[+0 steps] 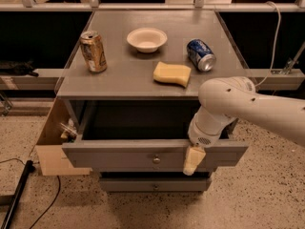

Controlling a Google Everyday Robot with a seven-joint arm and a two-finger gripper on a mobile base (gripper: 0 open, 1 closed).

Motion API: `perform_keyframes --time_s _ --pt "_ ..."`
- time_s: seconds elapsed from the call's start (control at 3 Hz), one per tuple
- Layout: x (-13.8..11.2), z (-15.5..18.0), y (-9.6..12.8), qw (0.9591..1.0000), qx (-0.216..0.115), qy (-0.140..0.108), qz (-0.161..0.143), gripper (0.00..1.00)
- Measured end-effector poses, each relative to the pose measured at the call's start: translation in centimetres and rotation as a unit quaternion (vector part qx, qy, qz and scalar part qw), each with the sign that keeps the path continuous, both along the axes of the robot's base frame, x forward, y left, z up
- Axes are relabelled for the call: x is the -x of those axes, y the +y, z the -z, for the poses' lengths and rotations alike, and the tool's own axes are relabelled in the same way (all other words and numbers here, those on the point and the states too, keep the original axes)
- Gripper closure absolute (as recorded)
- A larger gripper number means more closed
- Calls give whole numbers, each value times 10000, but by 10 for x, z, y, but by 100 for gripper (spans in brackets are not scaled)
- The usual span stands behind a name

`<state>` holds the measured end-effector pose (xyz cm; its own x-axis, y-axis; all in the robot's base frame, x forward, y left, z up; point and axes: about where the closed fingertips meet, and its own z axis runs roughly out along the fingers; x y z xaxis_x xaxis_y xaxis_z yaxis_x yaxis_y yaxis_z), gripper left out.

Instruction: Open top drawer

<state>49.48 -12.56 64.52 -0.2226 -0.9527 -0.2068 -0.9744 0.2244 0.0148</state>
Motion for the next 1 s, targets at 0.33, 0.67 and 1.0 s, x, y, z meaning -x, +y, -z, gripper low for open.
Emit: perform_keyframes --time_s 0.33,0.67,1.0 --pt "0 0 0 10000 0 0 0 40" --pt "8 -15 -12 9999 143 -69 11 63" --pt "18 -25 -17 9998 184 -122 -18 88"
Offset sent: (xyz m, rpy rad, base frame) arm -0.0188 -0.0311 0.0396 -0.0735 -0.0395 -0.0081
